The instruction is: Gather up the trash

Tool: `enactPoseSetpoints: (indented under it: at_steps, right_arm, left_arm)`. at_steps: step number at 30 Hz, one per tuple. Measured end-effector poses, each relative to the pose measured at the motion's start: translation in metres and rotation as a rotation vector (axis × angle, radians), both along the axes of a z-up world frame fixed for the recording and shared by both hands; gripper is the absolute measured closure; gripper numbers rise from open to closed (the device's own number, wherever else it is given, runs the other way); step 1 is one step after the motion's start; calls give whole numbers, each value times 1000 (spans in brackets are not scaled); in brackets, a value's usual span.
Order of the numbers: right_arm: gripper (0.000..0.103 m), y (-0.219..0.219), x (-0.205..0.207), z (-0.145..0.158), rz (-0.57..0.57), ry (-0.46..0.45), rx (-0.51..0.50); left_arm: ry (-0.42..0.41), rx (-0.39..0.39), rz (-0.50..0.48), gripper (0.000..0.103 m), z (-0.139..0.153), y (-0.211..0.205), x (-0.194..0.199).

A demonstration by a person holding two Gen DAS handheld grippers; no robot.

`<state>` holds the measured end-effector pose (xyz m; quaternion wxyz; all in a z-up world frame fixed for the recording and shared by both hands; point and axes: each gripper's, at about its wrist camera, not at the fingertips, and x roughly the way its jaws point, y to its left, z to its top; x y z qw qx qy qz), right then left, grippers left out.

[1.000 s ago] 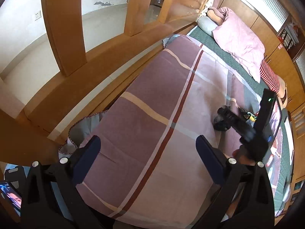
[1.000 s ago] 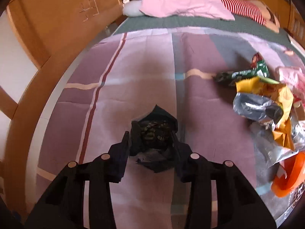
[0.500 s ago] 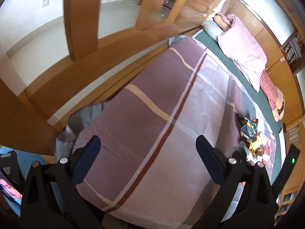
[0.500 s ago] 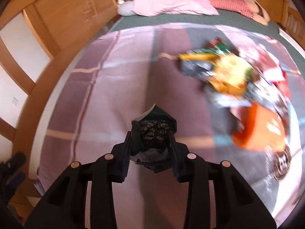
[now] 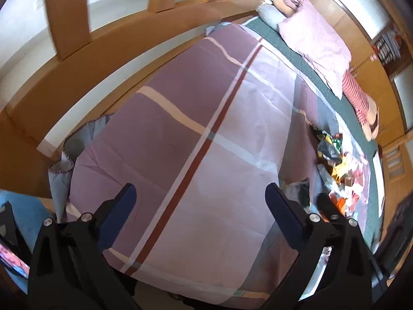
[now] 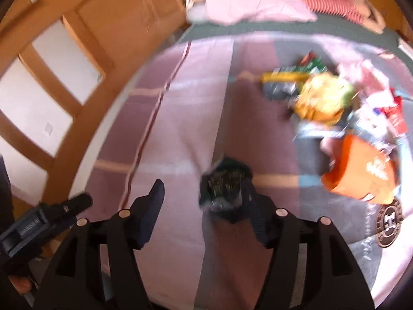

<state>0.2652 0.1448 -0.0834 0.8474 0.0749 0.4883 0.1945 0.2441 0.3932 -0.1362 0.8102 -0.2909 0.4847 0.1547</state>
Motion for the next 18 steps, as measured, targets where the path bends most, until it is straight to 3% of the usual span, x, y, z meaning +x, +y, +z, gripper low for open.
enactPoseSetpoints:
  at_steps: [4, 9, 14, 16, 18]
  right_arm:
    - [37, -35, 4, 17, -197, -88, 8]
    - [37, -73, 28, 4, -387, -58, -80]
    - [37, -81, 48, -10, -415, -114, -360]
    - [37, -84, 54, -24, -391, -92, -461]
    - [37, -90, 59, -39, -368, -29, -495]
  left_arm:
    - [-3, -42, 43, 4, -3, 12, -5]
    - [30, -80, 17, 4, -14, 11, -7]
    - [40, -96, -44, 4, -17, -6, -12]
    - [47, -69, -66, 4, -18, -11, -11]
    - [55, -62, -79, 4, -19, -15, -9]
